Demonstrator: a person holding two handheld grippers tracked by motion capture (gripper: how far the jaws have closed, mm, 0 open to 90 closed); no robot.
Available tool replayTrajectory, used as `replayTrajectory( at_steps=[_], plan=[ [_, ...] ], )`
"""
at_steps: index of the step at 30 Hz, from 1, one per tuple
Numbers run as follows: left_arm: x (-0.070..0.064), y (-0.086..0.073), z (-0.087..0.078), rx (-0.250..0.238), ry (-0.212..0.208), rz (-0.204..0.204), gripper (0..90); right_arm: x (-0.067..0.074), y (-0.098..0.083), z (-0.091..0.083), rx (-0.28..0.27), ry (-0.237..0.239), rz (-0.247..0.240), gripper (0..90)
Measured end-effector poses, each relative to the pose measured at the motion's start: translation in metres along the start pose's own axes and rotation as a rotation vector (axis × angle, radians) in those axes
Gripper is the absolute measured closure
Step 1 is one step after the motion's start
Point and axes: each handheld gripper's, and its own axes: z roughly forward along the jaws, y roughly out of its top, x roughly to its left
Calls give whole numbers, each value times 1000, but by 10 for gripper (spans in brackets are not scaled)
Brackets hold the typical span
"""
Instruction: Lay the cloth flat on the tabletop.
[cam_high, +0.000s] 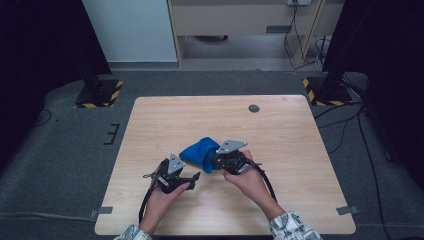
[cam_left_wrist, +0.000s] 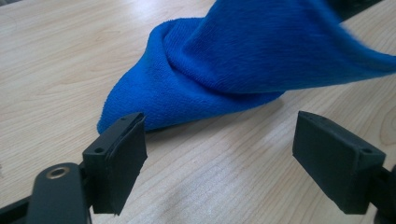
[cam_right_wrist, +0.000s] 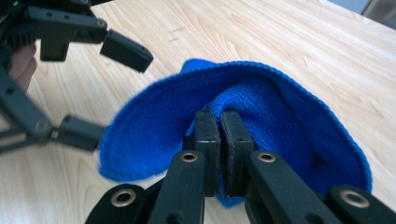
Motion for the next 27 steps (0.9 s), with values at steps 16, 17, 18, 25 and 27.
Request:
replayTrajectory(
  at_steps=[16, 17, 18, 25, 27],
  plan=[
    [8, 6, -9, -109, -9, -67, 282, -4, 3, 39, 31, 36, 35, 871],
    [8, 6, -8, -114, -21, -78, 282, -4, 3, 39, 32, 35, 33, 871],
    [9, 6, -8, -118, -31, -89, 314, -4, 3, 39, 32, 34, 32, 871],
    [10, 9, -4, -135, -80, -107, 514, -3, -1, 39, 42, 32, 27, 871],
    [10, 10, -4, -134, -70, -98, 575, -3, -3, 39, 44, 33, 25, 871]
  ],
)
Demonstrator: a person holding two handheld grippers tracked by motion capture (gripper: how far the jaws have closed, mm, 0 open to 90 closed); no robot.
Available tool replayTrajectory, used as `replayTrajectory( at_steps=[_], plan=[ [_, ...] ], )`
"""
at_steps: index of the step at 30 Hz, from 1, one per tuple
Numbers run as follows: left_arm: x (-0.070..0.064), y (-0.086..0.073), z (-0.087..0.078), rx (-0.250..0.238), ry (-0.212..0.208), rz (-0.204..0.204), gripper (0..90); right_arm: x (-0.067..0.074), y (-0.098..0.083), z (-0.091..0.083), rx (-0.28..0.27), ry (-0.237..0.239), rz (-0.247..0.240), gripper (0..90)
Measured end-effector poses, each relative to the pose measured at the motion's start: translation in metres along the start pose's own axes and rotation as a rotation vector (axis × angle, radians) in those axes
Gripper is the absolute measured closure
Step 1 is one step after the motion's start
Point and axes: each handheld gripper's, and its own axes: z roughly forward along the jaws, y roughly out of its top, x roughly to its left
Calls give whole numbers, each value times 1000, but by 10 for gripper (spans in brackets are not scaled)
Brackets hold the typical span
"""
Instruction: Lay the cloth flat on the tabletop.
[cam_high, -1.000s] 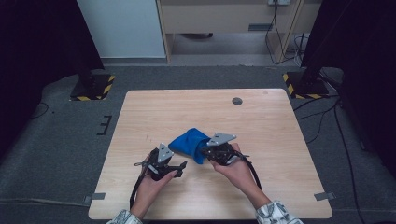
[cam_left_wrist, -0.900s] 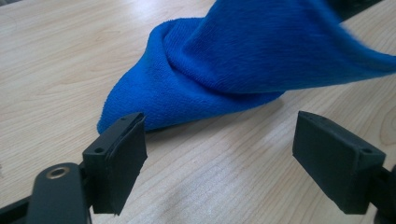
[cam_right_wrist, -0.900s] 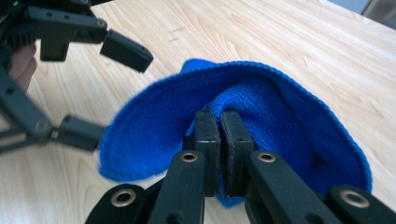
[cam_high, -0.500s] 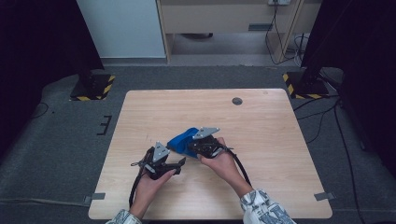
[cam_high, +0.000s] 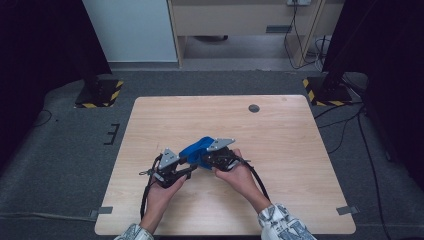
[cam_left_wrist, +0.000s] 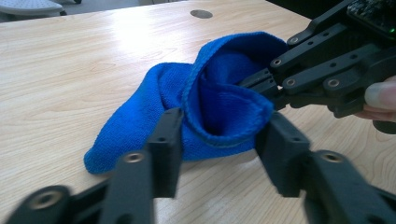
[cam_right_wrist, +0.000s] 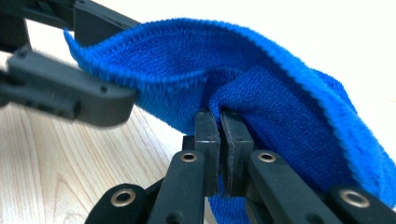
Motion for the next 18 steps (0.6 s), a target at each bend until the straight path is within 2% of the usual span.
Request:
replayTrajectory(
  at_steps=[3, 4, 5, 7, 13, 16, 18],
  plan=[
    [2, 1, 0, -9, 5, -6, 674, -1, -3, -1, 6, -4, 4, 871],
    [3, 1, 0, -16, -3, -13, 764, -2, -4, -2, 2, -6, 6, 871],
    [3, 2, 0, -18, -8, -7, 764, -2, -4, -2, 2, -6, 6, 871],
    [3, 4, 0, -18, -13, 12, 839, -3, -5, -5, -3, -8, 7, 871],
    [8, 8, -2, -5, 5, 21, 862, -12, -8, -23, -23, -33, 14, 870],
    [10, 12, -3, 0, -3, 21, 863, -18, -10, -36, -42, -45, 29, 870],
    [8, 15, -2, 5, -4, 35, 863, -22, -11, -46, -56, -54, 34, 870]
  ],
)
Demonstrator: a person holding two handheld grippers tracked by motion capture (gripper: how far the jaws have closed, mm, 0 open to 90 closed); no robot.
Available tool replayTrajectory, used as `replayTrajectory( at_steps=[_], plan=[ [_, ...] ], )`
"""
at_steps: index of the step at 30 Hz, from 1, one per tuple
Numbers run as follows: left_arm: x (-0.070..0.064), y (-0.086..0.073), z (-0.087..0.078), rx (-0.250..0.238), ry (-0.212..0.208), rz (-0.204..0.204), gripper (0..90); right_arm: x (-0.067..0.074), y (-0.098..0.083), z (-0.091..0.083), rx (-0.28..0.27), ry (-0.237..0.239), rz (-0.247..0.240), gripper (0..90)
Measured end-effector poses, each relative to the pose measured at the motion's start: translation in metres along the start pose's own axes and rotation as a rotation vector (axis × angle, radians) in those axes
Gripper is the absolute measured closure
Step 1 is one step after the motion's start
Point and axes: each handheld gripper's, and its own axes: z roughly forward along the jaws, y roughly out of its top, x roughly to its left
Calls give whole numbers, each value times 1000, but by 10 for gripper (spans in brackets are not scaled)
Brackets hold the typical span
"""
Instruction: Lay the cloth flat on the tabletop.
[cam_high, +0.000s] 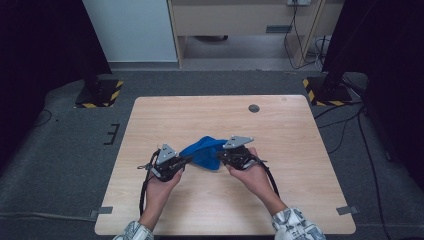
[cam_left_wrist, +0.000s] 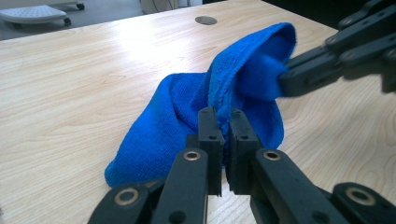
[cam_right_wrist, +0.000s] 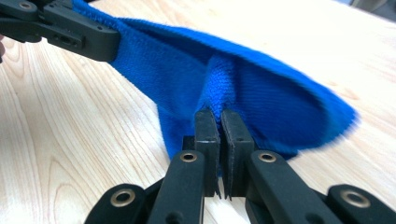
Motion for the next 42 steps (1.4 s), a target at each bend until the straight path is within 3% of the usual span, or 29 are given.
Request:
replayTrajectory(
  at_steps=[6, 14, 22, 30, 34, 37, 42],
  plan=[
    [-6, 11, 4, 18, -1, 47, 862, -16, -6, -29, -25, -22, 18, 869],
    [-2, 34, -4, 14, 8, 65, 863, -36, -14, -57, -65, -26, 63, 869],
    [-10, 57, -37, -26, 16, 86, 862, -36, -5, -104, -156, -28, 54, 869],
    [-18, 82, -68, -70, -45, 84, 861, -29, 12, -146, -192, 0, 12, 867],
    [-8, 75, -48, 32, -36, 89, 861, -37, 6, -133, -109, -2, -1, 864],
    [3, 55, -23, 116, -29, 82, 862, -48, -10, -112, -23, -2, 5, 861],
    [18, 22, 11, 214, -24, 65, 862, -62, -36, -78, 53, 6, 27, 845]
  ],
)
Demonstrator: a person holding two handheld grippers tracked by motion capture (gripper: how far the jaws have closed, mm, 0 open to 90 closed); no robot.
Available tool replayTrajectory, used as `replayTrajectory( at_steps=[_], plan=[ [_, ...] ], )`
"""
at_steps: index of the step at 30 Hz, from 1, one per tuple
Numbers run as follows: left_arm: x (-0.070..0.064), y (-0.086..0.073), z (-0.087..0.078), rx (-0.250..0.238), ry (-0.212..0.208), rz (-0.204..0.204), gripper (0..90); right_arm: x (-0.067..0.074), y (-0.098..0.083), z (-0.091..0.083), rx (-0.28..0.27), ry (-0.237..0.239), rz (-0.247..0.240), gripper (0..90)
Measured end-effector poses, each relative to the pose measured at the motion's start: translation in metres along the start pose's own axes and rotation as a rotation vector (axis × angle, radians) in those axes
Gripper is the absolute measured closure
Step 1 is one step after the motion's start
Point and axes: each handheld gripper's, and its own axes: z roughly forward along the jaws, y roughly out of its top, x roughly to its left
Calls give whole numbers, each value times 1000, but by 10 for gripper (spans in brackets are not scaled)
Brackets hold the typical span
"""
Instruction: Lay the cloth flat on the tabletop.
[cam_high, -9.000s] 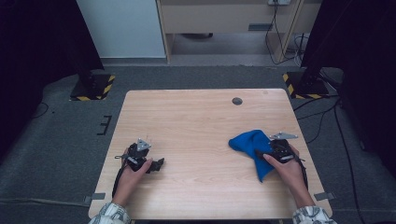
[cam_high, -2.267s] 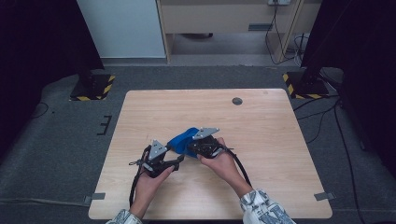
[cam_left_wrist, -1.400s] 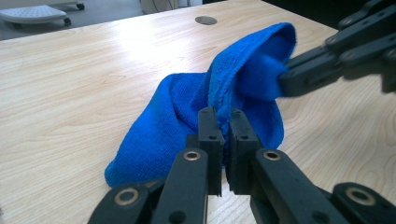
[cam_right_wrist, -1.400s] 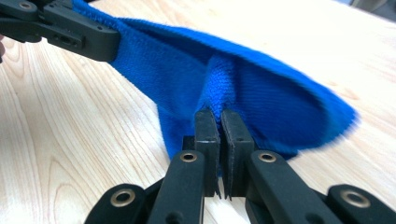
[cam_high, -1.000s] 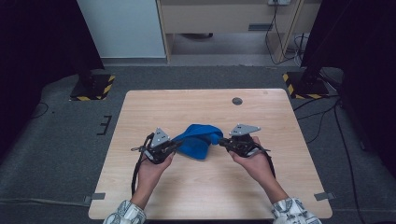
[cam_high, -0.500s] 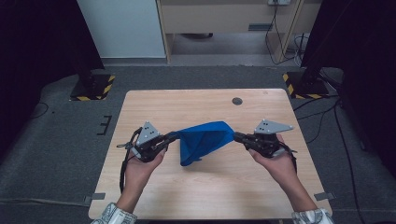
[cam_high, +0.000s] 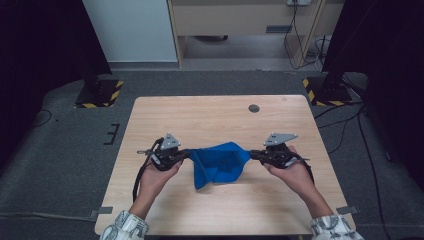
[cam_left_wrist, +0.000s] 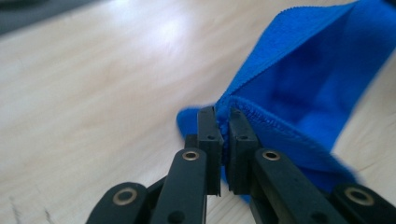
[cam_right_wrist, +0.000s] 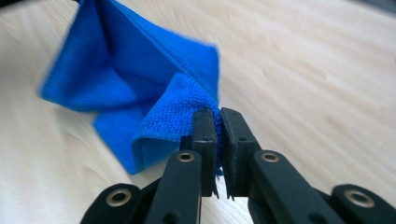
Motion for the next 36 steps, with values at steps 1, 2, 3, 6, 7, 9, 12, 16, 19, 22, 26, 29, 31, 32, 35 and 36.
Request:
replayTrajectory(
  at_steps=[1, 2, 3, 6, 7, 9, 12, 16, 19, 22, 26, 29, 31, 32, 35, 36],
  plan=[
    [3, -4, 5, 0, -7, -14, 862, -2, -4, 7, 13, -3, -5, 838],
    [5, -9, 10, 0, -11, -28, 862, -3, -7, 13, 28, -13, -9, 829],
    [6, -12, 13, 2, -14, -39, 862, -5, -10, 18, 45, -23, -12, 827],
    [7, -17, 18, 17, -5, -25, 861, -8, -17, 28, 70, -46, -10, 783],
    [7, -18, 17, 12, -1, -27, 861, -8, -19, 29, 77, -62, -11, 746],
    [7, -20, 16, 7, 2, -29, 861, -8, -22, 29, 68, -77, 9, 658],
    [7, -22, 17, 5, 5, -36, 860, -6, -31, 22, 57, -79, 57, 532],
    [1, -22, 18, -1, 3, -22, 860, -2, -35, 17, 47, -83, 61, 470],
    [-3, -20, 18, -10, -1, -11, 859, 3, -33, 15, 17, -86, 83, 487],
    [-5, -19, 17, -17, 3, -4, 858, 7, -30, 21, -23, -104, 138, 501],
    [-2, -20, 13, -44, 13, -23, 858, 16, -29, 37, -55, -127, 177, 502],
    [-2, -20, 12, -49, 12, -29, 858, 19, -27, 43, -63, -129, 190, 502],
    [-1, -20, 12, -50, 17, -30, 857, 20, -25, 49, -68, -132, 194, 499],
    [0, -20, 12, -52, 21, -31, 857, 20, -24, 52, -65, -137, 198, 493],
    [2, -21, 9, -64, 30, -43, 857, 21, -22, 61, -63, -127, 216, 486],
    [3, -21, 8, -67, 32, -46, 857, 22, -22, 63, -60, -124, 213, 484]
  ],
)
